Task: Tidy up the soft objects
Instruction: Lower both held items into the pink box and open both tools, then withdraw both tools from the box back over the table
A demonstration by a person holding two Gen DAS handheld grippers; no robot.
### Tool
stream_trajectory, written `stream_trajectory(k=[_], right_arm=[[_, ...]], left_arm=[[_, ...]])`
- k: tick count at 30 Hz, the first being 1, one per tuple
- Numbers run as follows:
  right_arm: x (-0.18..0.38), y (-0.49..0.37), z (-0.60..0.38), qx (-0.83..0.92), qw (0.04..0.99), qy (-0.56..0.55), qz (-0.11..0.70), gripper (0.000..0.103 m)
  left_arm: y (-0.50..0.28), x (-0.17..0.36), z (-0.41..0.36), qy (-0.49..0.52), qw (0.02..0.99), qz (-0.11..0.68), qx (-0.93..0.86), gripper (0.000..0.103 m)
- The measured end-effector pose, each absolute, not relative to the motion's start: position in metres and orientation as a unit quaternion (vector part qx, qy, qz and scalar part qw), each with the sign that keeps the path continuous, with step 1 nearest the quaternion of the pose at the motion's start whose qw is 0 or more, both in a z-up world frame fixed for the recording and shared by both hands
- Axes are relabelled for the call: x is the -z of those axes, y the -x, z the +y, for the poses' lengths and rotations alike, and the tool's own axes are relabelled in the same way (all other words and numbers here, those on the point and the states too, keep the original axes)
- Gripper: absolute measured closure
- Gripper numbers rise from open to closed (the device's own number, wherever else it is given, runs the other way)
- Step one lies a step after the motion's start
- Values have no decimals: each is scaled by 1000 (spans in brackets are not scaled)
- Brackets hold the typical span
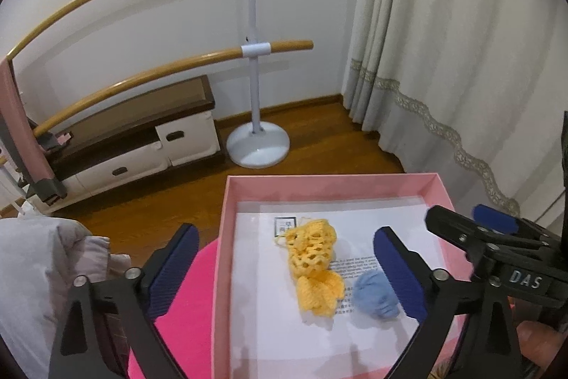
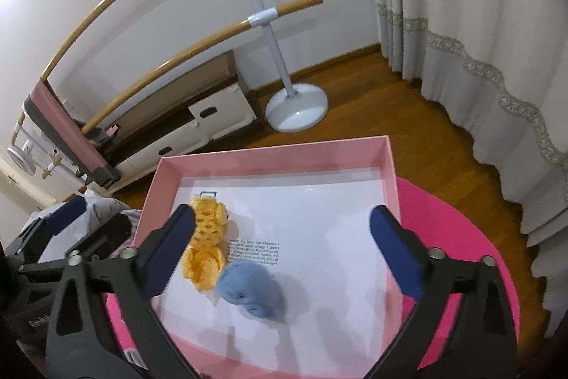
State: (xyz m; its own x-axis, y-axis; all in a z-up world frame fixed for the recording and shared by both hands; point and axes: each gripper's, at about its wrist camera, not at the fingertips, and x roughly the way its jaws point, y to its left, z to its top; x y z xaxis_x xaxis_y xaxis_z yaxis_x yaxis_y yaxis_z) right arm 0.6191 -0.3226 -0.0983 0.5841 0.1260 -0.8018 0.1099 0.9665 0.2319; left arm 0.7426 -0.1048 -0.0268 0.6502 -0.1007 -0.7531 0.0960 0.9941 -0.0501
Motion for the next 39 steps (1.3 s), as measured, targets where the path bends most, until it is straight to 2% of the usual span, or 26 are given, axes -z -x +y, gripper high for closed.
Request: stream_trajectory(k=[8,20,27,39], right_arm=[[63,-581,-311,3,896,-123,426,0],[8,-481,-298,0,929,-117,352,0],[-14,-418,-295,4,943,-114,311,0],[-27,-336,-278,27,957,-87,275,0]], left_arm=[[-712,-3,-102,-10,930,366,32,0],[-606,-27,-75,3,956,292,29,0],[-525,-2,-47,6,965,262,25,0],[-384,32,-45,-5,973,230,13,0]])
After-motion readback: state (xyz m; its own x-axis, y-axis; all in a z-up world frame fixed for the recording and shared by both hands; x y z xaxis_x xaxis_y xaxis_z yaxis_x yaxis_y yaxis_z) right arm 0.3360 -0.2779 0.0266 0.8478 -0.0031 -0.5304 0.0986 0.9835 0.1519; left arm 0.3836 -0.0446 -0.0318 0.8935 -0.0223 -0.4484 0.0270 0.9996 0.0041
